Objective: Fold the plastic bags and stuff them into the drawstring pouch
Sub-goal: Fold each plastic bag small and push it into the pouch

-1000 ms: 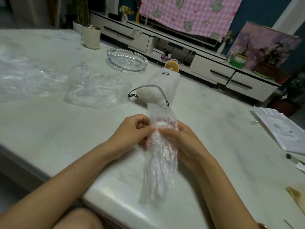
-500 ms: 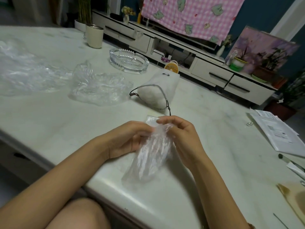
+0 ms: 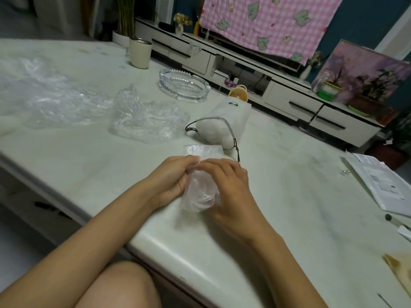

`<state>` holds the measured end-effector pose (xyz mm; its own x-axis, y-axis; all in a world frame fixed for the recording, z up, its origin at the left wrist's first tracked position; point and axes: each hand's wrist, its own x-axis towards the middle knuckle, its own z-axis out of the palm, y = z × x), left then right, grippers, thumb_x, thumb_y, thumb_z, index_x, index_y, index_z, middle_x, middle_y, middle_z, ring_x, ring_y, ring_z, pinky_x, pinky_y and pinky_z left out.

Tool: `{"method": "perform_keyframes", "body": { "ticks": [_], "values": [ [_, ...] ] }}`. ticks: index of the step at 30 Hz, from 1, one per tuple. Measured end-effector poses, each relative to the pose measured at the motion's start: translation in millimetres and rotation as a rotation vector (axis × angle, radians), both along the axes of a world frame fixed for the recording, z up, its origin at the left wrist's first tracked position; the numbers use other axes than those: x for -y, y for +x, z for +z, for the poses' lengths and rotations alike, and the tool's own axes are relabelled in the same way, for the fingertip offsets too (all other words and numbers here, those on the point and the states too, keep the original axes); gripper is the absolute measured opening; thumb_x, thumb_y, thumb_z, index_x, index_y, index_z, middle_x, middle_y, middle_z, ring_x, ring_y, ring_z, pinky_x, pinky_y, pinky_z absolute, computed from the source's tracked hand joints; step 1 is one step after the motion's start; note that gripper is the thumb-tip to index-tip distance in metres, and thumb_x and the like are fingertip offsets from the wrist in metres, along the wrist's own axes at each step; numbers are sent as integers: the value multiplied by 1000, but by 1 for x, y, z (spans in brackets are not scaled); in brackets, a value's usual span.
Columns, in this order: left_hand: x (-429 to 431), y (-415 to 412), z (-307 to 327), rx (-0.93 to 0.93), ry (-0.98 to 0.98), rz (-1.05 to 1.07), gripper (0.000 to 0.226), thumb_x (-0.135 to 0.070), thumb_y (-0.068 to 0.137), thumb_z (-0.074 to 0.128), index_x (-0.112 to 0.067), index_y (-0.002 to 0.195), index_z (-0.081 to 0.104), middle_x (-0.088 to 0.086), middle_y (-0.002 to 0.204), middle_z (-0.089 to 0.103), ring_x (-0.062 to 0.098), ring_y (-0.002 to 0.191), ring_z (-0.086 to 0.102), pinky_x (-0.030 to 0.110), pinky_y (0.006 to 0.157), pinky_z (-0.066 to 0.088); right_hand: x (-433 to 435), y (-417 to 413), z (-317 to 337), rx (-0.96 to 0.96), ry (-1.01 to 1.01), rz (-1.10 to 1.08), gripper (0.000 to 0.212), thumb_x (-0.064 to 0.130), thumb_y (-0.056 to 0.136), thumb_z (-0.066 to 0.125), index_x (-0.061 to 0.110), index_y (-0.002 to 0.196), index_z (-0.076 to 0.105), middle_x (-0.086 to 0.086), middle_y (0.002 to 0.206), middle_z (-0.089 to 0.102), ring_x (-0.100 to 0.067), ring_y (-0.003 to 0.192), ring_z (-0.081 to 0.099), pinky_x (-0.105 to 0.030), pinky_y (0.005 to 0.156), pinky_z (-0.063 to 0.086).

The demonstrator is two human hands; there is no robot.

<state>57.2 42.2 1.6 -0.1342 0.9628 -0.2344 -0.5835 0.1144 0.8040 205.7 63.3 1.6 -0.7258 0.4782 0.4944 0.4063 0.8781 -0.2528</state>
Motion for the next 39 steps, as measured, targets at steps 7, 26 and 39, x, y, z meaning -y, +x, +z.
{"method": "perform_keyframes", "body": {
  "ticks": [7, 26, 39],
  "values": [
    [-1, 4, -1, -289, -13, 117, 32, -10, 93, 53, -12, 63, 44, -6, 45, 48, 1, 37, 46, 12, 40, 39, 3, 0, 2, -237, -291, 12, 19, 28, 77, 56, 35, 93, 64, 23, 95, 62, -5, 95, 53, -27, 87, 39],
    [1, 3, -9, -478, 266, -26, 24, -10, 83, 69, -25, 65, 63, -10, 67, 65, 10, 70, 62, 25, 66, 51, -5, 4, 11, -465, -743, -414, 33, 22, 77, 76, 21, 104, 56, 9, 99, 59, -6, 80, 52, -18, 72, 43],
    [6, 5, -2, -439, 289, -11, 31, 21, 82, 46, -9, 81, 53, 5, 91, 71, 15, 40, 54, 20, 39, 44, -9, 6, 19, -691, -1267, -138, 51, -20, 76, 40, 16, 50, 65, 0, 71, 64, -15, 66, 50, -17, 55, 36]
  ]
}}
